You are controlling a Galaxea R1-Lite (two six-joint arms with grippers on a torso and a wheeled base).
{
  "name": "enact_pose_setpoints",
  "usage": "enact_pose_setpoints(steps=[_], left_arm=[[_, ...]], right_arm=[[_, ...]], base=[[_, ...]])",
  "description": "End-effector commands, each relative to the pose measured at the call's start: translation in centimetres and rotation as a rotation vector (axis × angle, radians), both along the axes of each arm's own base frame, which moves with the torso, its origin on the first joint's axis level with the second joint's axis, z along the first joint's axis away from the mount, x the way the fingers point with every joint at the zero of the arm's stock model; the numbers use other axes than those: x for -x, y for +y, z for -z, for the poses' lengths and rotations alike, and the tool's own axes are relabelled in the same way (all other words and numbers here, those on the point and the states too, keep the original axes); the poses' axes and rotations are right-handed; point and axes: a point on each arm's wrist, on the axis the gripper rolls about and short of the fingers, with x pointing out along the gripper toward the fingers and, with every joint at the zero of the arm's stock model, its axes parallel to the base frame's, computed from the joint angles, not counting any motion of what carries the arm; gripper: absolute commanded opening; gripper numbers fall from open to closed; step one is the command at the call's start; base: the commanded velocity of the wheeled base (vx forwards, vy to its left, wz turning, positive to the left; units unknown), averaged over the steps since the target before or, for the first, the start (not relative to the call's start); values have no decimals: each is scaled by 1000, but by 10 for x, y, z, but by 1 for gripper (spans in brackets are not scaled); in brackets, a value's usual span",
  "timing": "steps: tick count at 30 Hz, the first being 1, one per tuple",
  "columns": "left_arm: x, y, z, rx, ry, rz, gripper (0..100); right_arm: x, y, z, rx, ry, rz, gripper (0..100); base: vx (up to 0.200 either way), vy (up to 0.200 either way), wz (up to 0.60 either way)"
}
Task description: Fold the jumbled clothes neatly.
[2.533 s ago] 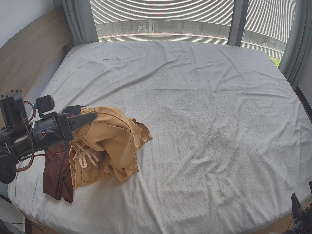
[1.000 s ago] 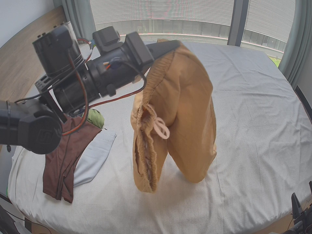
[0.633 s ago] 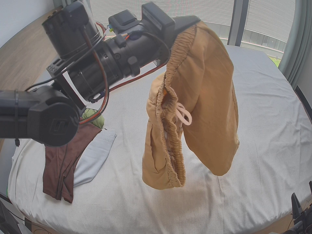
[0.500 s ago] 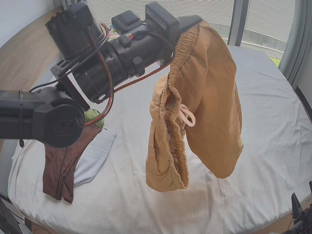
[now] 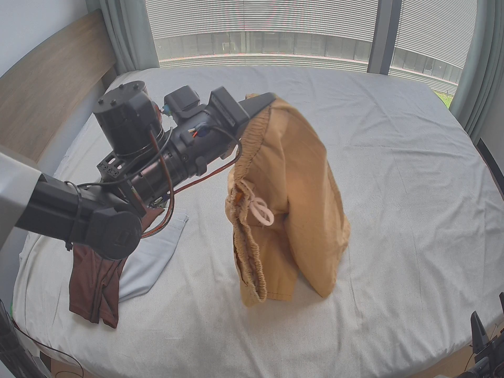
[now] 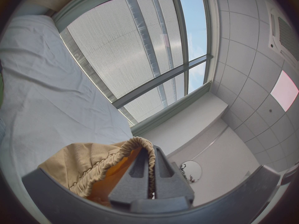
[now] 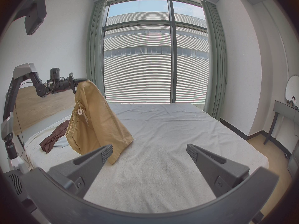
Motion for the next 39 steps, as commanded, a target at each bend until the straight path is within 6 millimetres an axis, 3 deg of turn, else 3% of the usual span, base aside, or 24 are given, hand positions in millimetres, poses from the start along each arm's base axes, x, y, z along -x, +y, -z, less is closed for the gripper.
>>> enact_pose_setpoints(steps=[1, 16, 27, 39], left_arm=[[-11, 19, 20, -50, 9, -61, 0], [-21, 58, 38, -114, -65, -150, 0], [-9, 65, 56, -159, -76, -166, 0], [13, 81, 60, -193, -99, -187, 0]], right_arm=[[0, 0, 5, 1, 1, -1, 100], [0, 0, 5, -1, 3, -1, 100], [0, 0, 5, -1, 1, 1, 100], [0, 0, 5, 1, 0, -1, 100]], base=[[0, 0, 0], [0, 0, 0], [0, 0, 0], [0, 0, 0]])
